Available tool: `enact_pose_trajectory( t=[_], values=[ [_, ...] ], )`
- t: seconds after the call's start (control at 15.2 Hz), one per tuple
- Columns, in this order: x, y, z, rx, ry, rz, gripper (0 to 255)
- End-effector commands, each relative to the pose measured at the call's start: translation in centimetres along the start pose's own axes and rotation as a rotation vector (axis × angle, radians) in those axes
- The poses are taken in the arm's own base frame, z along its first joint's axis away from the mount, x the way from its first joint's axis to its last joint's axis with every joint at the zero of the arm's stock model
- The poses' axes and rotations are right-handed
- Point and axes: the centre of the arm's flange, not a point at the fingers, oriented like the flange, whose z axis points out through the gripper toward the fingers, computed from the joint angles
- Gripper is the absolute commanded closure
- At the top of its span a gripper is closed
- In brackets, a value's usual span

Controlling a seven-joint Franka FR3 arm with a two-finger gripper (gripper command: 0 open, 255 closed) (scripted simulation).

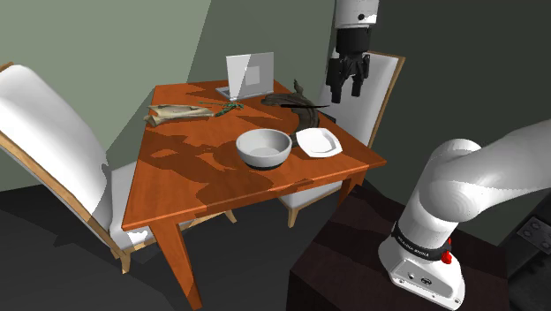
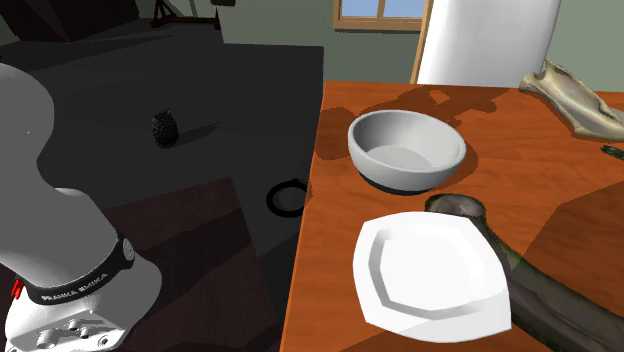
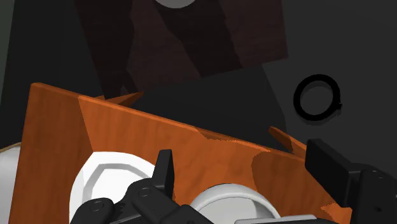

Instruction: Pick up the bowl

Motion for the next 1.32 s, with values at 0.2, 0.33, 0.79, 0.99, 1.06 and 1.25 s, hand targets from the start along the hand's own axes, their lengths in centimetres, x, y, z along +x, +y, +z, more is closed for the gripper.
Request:
enact_pose_trajectory(
  t=[0.2, 0.33, 0.79, 0.99, 1.06, 1.25],
  values=[
    [2.9, 1.0, 2.2, 0.010, 0.016, -0.002, 0],
    [4.9, 1.7, 3.7, 0.017, 0.027, -0.003, 0],
    [11.9, 3.9, 8.6, 0.040, 0.065, -0.007, 0],
    [15.0, 4.8, 10.7, 0.050, 0.081, -0.009, 0],
    [16.0, 5.1, 11.3, 0.053, 0.087, -0.009, 0],
    [19.1, 6.0, 13.3, 0.063, 0.103, -0.011, 0]
  ],
)
